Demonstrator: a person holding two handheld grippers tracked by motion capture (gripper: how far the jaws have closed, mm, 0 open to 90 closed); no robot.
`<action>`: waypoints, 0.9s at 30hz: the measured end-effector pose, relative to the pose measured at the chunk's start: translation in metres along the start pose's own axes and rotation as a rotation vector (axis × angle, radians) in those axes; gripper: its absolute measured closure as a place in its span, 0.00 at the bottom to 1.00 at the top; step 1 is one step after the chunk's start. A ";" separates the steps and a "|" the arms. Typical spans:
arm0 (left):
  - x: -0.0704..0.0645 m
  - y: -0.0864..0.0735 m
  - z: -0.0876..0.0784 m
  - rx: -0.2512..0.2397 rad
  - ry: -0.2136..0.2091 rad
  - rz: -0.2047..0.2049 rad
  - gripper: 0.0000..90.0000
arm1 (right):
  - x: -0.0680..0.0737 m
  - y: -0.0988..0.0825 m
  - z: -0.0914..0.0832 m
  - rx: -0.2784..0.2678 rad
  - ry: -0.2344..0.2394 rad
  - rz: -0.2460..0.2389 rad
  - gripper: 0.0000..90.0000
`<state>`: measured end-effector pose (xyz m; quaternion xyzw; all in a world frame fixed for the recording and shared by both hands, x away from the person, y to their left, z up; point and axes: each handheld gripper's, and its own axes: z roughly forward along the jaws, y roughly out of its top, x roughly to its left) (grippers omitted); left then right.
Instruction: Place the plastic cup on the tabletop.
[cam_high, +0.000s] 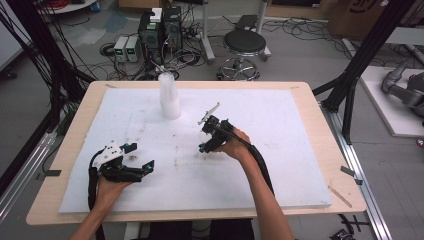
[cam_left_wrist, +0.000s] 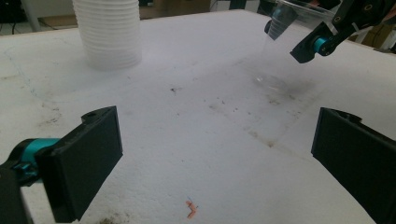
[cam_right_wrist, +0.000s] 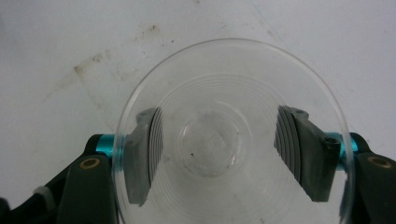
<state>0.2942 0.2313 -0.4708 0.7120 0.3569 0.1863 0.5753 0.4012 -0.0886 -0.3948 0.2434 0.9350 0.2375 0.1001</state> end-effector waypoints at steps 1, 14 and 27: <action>0.000 0.000 0.000 -0.001 0.001 -0.002 0.02 | 0.000 0.000 0.001 -0.004 -0.002 0.002 0.37; 0.000 0.000 0.000 0.003 -0.005 -0.003 0.02 | 0.000 0.003 0.007 -0.022 -0.006 0.005 0.33; 0.001 0.000 0.000 0.002 -0.013 -0.006 0.02 | 0.000 0.000 0.015 -0.022 0.016 0.001 0.21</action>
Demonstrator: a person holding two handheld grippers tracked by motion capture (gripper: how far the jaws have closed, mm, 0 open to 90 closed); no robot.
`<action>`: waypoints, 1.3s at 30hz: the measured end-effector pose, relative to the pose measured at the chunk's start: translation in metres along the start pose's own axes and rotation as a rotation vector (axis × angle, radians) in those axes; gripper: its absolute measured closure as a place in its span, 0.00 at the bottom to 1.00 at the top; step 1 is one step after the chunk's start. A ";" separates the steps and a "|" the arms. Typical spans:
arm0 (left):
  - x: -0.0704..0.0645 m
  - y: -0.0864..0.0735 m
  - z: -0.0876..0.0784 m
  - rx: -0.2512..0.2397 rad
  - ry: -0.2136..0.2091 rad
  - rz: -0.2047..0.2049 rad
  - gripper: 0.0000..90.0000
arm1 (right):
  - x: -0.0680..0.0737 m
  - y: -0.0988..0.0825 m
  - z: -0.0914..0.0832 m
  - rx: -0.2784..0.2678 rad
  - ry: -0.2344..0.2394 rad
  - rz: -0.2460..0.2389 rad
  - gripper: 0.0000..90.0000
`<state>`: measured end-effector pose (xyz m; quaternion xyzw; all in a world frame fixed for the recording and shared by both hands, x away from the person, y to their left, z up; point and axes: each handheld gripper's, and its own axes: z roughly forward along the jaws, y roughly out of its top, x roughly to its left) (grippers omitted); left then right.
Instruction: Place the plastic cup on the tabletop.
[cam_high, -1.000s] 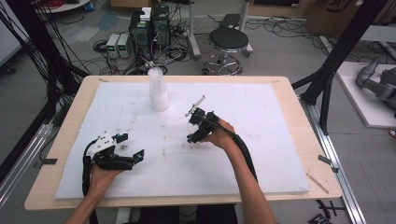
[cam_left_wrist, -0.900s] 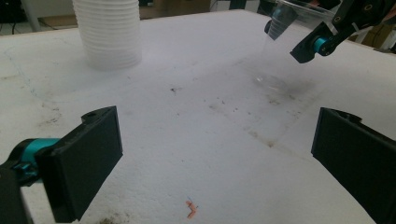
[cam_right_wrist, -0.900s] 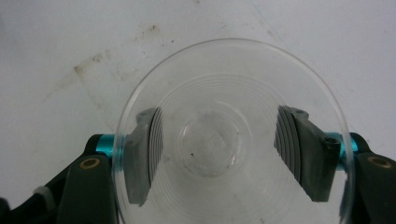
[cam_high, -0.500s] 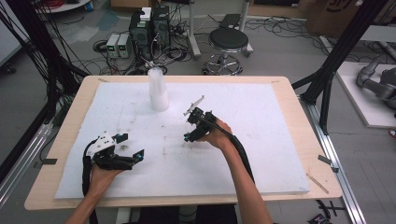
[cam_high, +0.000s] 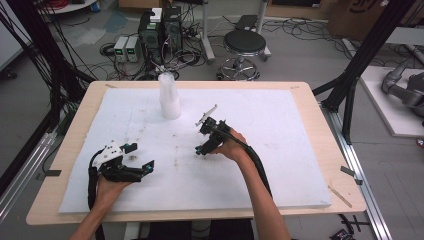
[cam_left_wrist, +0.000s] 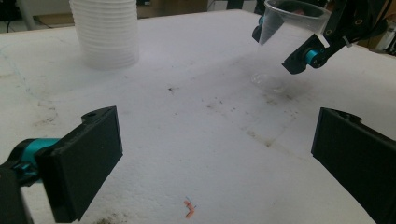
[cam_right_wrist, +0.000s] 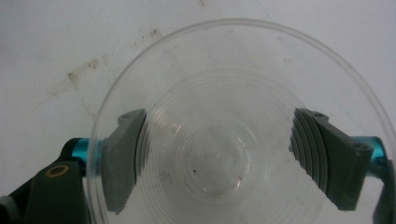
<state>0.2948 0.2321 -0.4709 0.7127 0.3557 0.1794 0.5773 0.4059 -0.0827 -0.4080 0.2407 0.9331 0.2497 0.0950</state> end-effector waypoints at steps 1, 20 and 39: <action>0.000 0.000 0.000 0.000 0.000 0.000 0.02 | -0.001 0.000 0.000 -0.004 -0.001 -0.002 0.21; 0.000 0.000 0.000 -0.001 -0.003 0.000 0.02 | -0.004 -0.004 -0.005 -0.015 -0.030 0.033 0.16; 0.001 0.000 0.000 0.000 -0.008 -0.005 0.02 | -0.002 -0.018 -0.014 -0.050 -0.003 0.054 0.15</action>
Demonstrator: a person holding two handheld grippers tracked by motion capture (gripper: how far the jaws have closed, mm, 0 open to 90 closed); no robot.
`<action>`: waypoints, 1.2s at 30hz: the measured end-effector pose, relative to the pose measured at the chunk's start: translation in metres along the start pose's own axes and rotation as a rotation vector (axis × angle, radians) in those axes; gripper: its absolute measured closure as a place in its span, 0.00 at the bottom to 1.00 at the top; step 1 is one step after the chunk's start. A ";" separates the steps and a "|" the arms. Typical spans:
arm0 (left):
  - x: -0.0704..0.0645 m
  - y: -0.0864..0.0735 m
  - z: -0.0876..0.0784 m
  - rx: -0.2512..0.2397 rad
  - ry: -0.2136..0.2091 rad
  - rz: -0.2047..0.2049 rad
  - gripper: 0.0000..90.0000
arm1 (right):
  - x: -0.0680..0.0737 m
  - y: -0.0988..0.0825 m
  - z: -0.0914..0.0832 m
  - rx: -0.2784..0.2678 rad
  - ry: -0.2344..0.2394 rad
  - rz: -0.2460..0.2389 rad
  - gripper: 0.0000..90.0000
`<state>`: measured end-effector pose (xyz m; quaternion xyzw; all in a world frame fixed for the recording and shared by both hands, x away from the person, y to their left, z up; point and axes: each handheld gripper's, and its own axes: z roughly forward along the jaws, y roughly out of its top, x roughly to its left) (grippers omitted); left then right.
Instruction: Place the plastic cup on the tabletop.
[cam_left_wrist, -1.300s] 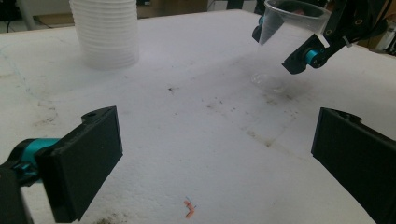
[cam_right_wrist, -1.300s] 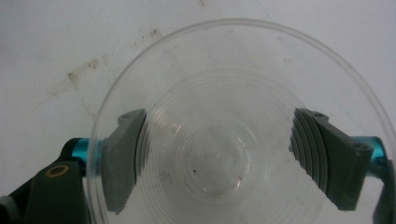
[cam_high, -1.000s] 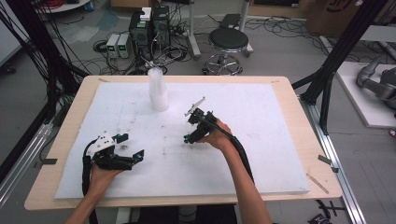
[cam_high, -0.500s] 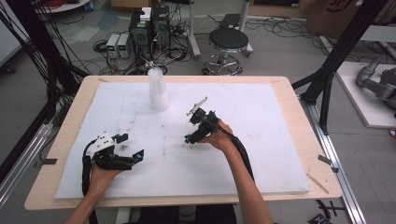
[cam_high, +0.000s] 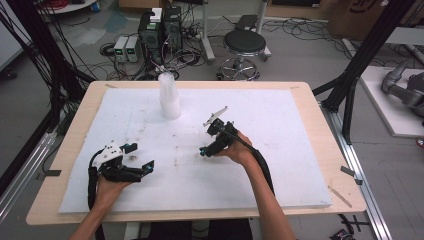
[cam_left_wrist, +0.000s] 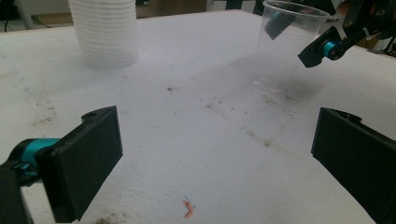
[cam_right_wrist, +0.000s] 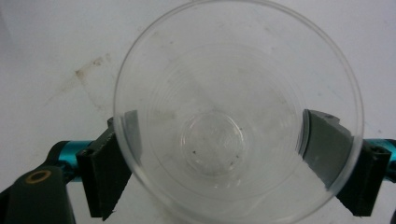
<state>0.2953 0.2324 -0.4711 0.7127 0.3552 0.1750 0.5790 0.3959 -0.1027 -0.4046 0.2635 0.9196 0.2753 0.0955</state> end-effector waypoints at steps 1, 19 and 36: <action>0.000 0.000 0.000 0.000 0.001 -0.001 0.02 | 0.001 0.000 -0.001 -0.003 0.005 0.000 0.15; 0.000 0.000 0.000 0.003 0.003 -0.003 0.02 | 0.008 -0.043 -0.024 -0.137 -0.015 0.031 0.15; 0.000 -0.001 -0.002 -0.022 -0.009 0.005 0.02 | 0.006 -0.140 -0.065 -0.463 -0.127 0.132 0.15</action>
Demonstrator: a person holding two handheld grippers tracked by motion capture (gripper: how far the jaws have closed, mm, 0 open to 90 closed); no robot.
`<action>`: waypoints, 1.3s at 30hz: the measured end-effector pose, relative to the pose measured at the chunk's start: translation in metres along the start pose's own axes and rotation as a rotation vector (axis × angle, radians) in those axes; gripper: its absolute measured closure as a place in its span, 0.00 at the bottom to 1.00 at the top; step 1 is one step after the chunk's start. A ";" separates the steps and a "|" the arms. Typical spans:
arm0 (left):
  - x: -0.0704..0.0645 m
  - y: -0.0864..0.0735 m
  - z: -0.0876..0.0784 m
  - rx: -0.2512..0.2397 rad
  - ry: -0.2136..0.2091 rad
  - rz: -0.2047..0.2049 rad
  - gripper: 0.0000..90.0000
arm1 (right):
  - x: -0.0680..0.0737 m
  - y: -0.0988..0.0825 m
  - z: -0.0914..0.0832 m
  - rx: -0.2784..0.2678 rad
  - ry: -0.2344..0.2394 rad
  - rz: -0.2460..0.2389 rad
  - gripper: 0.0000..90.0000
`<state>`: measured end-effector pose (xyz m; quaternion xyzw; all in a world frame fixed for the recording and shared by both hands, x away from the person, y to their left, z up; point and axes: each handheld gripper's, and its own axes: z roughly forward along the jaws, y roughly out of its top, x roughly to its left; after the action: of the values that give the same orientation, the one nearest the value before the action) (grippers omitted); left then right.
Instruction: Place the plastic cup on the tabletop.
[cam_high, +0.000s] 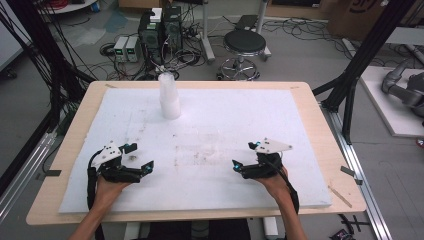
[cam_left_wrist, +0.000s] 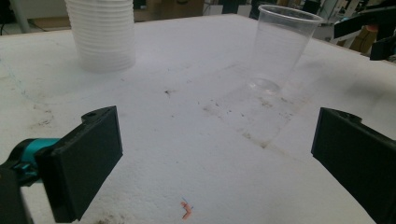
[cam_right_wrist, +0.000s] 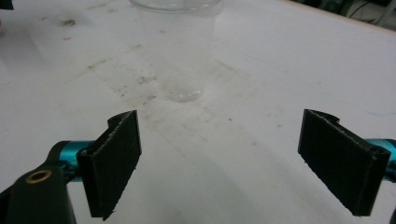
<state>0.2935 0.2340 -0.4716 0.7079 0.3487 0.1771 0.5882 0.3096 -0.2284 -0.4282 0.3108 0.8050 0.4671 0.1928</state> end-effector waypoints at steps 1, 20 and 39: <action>0.000 0.000 0.000 0.000 0.000 0.001 0.02 | -0.002 -0.003 -0.004 -0.022 -0.005 0.013 0.15; -0.001 -0.001 -0.001 -0.011 0.013 0.013 0.02 | -0.016 -0.032 -0.026 -0.151 -0.112 0.085 0.15; -0.004 -0.002 -0.003 -0.031 0.021 0.042 0.02 | -0.020 -0.033 -0.013 -0.145 -0.110 0.091 0.16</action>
<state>0.2877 0.2334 -0.4716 0.7041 0.3369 0.2021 0.5915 0.3061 -0.2621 -0.4500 0.3574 0.7423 0.5148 0.2370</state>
